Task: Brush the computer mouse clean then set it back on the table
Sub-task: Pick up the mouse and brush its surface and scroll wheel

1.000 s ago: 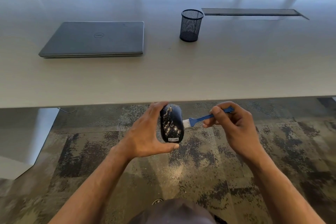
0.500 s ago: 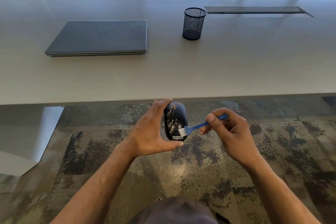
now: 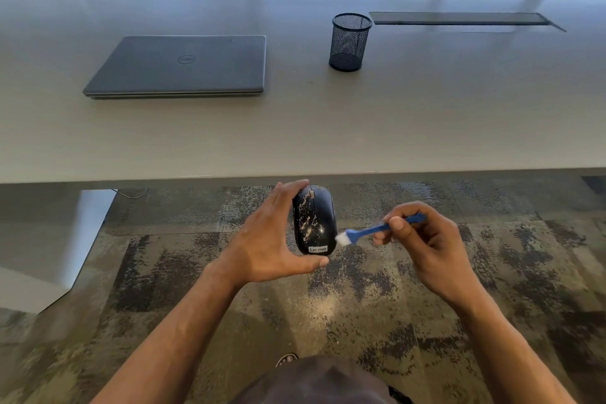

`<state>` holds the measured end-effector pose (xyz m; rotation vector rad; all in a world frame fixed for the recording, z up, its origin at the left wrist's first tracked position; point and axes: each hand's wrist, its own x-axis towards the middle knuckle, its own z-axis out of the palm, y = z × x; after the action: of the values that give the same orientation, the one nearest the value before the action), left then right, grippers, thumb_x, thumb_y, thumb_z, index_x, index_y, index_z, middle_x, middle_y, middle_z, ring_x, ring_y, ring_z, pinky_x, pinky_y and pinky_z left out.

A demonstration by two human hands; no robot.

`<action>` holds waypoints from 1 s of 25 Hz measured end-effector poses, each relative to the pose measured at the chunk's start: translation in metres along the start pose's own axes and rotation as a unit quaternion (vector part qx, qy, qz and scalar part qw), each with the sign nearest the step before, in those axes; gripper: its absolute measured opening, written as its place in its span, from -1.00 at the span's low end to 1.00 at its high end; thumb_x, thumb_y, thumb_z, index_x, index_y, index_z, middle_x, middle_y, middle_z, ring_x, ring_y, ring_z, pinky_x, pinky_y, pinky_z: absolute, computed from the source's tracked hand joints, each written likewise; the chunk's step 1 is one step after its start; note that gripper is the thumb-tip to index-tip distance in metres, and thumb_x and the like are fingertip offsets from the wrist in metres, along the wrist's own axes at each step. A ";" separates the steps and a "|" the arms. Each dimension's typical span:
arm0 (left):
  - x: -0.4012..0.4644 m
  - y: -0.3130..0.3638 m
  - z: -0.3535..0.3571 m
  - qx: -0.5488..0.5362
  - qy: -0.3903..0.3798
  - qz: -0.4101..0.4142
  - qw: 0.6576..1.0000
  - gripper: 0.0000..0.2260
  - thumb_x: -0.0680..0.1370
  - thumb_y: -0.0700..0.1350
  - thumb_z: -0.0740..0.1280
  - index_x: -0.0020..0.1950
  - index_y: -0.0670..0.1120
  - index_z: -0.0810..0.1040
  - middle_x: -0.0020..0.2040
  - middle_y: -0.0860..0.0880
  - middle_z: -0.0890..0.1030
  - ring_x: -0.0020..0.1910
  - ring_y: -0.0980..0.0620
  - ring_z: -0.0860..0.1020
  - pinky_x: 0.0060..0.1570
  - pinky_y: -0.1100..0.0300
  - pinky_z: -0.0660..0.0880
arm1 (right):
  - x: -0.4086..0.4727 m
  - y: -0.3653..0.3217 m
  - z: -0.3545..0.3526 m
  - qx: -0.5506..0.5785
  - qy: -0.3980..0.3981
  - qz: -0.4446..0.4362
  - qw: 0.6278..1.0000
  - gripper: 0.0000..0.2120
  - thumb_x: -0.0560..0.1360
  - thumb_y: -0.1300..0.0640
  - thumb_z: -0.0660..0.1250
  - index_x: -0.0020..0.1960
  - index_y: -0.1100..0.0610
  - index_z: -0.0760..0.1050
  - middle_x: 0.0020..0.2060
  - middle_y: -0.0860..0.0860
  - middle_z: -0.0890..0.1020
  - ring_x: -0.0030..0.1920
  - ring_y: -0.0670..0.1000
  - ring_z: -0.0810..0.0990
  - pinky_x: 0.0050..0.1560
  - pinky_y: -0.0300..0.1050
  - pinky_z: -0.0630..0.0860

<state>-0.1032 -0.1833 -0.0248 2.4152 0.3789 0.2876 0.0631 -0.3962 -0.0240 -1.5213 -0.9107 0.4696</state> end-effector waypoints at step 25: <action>-0.007 0.004 0.007 -0.006 0.004 -0.005 1.000 0.01 0.24 0.37 0.50 0.52 0.15 0.04 0.39 0.06 0.34 0.23 0.21 0.32 0.18 0.37 0.12 | 0.010 -0.029 0.009 -0.036 0.077 -0.029 0.996 -0.89 0.55 -0.10 0.34 -0.07 -0.09 0.57 -0.26 -0.05 0.75 -0.27 -0.02 0.75 -0.15 -0.18 0.67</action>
<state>-0.1066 -0.1929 -0.0286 2.3994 0.3917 0.2938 0.0543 -0.3842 0.0043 -1.5690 -0.8576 0.2761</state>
